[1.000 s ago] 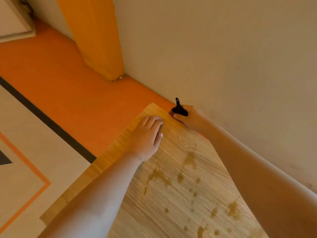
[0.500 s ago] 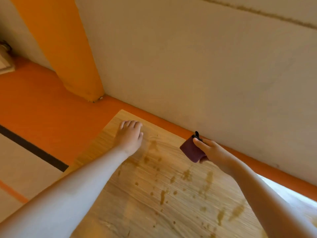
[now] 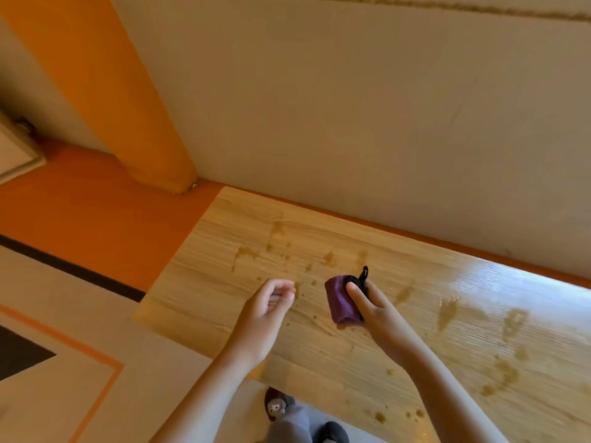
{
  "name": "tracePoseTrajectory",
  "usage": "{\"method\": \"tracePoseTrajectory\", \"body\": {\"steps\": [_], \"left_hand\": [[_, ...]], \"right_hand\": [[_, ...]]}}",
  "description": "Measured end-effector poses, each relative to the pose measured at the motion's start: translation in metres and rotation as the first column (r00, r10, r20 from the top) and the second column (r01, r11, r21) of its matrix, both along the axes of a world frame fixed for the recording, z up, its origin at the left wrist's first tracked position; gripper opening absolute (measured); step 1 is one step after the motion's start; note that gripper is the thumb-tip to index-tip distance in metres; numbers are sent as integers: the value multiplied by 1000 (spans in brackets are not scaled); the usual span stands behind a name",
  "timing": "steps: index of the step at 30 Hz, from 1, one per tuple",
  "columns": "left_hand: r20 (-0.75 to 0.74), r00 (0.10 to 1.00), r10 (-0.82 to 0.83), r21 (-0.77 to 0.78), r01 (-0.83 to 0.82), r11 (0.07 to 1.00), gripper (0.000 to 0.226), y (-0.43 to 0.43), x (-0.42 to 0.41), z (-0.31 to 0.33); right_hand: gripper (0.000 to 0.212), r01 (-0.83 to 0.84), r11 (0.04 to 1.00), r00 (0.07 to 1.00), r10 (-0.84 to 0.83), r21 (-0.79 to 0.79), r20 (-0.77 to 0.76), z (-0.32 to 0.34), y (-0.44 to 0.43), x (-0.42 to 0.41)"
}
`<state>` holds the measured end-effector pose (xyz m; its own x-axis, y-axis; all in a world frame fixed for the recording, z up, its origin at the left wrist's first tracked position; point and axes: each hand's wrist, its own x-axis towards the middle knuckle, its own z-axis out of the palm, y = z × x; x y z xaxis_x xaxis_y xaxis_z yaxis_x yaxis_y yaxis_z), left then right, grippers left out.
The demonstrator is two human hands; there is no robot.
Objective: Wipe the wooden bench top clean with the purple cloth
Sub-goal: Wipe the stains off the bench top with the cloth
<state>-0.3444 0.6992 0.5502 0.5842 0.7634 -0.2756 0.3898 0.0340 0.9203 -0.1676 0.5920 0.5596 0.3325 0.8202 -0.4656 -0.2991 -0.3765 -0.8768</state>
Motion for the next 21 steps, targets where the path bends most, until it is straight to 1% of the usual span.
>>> {"method": "tracePoseTrajectory", "body": {"steps": [2, 5, 7, 10, 13, 15, 19, 21], "left_hand": [[-100, 995, -3, 63, 9, 998, 13, -3, -17, -9], [-261, 965, 18, 202, 37, 979, 22, 6, -45, -31], [-318, 946, 64, 274, 27, 961, 26, 18, -63, -45], [-359, 924, 131, 383, 18, 924, 29, 42, -89, -63], [-382, 908, 174, 472, 29, 881, 30, 72, -112, -75], [-395, 902, 174, 525, 66, 848, 29, 98, -130, -83], [-399, 907, 137, 590, 139, 795, 32, 150, -156, -98], [-403, 907, 123, 607, 164, 778, 35, 177, -162, -107]], "right_hand": [[25, -16, 1000, 999, 17, -15, 30, -3, -2, -12], [22, -95, 995, 990, 99, -42, 99, -11, 4, -32], [20, -151, 986, 979, 159, -67, 130, -18, 13, -46], [23, -198, 971, 963, 219, -136, 160, -31, 39, -70], [27, -182, 968, 963, 211, -175, 169, -42, 78, -93], [25, -158, 965, 959, 200, -207, 200, -48, 111, -108], [13, -97, 963, 952, 164, -250, 260, -57, 179, -127], [14, -73, 959, 934, 162, -275, 318, -60, 213, -130]]}}
